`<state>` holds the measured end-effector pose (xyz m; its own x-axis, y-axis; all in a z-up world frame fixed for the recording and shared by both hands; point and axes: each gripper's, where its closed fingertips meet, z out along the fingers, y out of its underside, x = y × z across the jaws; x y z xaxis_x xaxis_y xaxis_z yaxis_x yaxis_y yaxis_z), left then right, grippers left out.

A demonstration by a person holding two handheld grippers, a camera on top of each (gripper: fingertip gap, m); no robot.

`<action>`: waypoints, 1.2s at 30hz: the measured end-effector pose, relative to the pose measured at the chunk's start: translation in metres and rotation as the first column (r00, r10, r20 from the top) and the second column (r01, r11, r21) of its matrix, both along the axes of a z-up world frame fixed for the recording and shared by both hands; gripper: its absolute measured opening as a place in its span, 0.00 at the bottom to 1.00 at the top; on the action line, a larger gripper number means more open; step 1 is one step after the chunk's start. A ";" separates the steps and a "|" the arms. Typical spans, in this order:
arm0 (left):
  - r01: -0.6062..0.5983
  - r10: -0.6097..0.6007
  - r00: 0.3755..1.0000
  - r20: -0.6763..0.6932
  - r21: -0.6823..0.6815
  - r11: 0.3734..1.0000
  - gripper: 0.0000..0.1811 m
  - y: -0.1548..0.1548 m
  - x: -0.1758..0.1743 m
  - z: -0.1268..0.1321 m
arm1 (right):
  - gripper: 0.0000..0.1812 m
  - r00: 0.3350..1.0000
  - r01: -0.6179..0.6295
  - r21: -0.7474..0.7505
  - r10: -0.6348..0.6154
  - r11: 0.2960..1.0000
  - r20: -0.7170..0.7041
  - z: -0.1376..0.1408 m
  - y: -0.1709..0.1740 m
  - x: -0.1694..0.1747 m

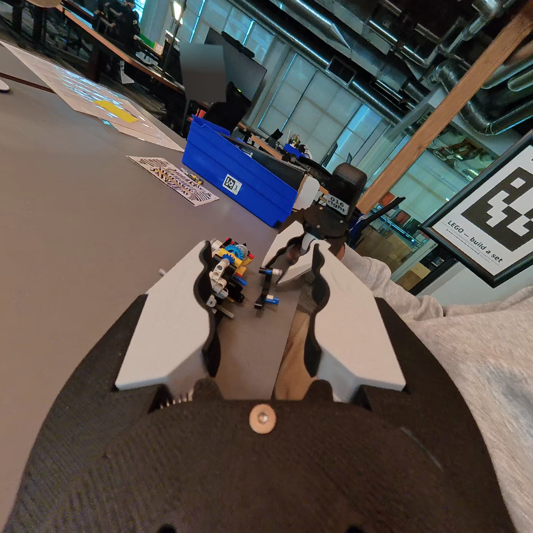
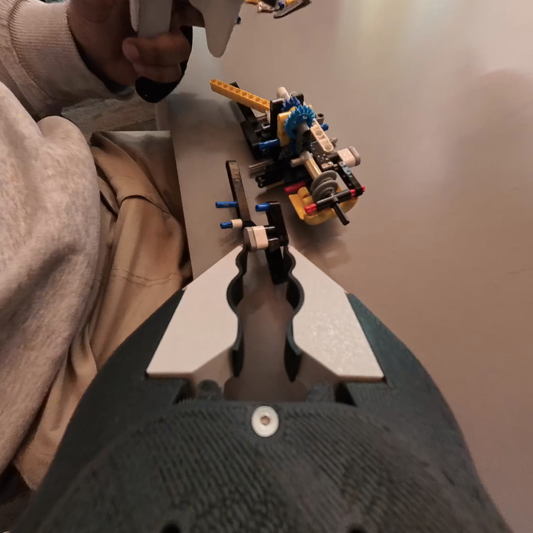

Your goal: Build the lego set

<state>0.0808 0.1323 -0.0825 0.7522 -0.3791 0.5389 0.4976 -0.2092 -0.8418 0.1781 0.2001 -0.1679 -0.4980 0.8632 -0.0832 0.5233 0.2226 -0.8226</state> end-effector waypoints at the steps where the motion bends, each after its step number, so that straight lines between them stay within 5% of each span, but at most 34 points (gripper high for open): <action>1: 0.001 -0.001 1.000 -0.001 -0.001 1.000 0.38 0.000 0.000 0.000 | 0.13 1.000 -0.002 -0.007 0.002 1.000 -0.006 0.001 -0.001 0.000; 17: 0.058 -0.057 0.996 0.061 -0.007 0.998 0.32 0.000 0.008 -0.002 | 0.13 0.996 -0.019 -0.071 0.012 0.997 -0.087 0.018 -0.009 -0.004; 27: 0.036 -0.037 0.999 -0.018 -0.055 0.998 0.34 0.004 0.010 -0.011 | 0.13 0.996 -0.007 -0.056 0.002 0.998 -0.092 0.018 -0.005 -0.002; 36: -0.036 -0.019 0.952 -0.306 -0.174 0.984 0.45 0.004 0.002 -0.038 | 0.13 1.000 -0.011 0.101 0.013 0.995 -0.019 0.012 -0.005 0.004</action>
<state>0.0827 0.1366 -0.1202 0.8937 -0.2924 0.3401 0.2247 -0.3643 -0.9038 0.1824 0.1955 -0.1554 -0.5095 0.8604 0.0141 0.5036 0.3114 -0.8059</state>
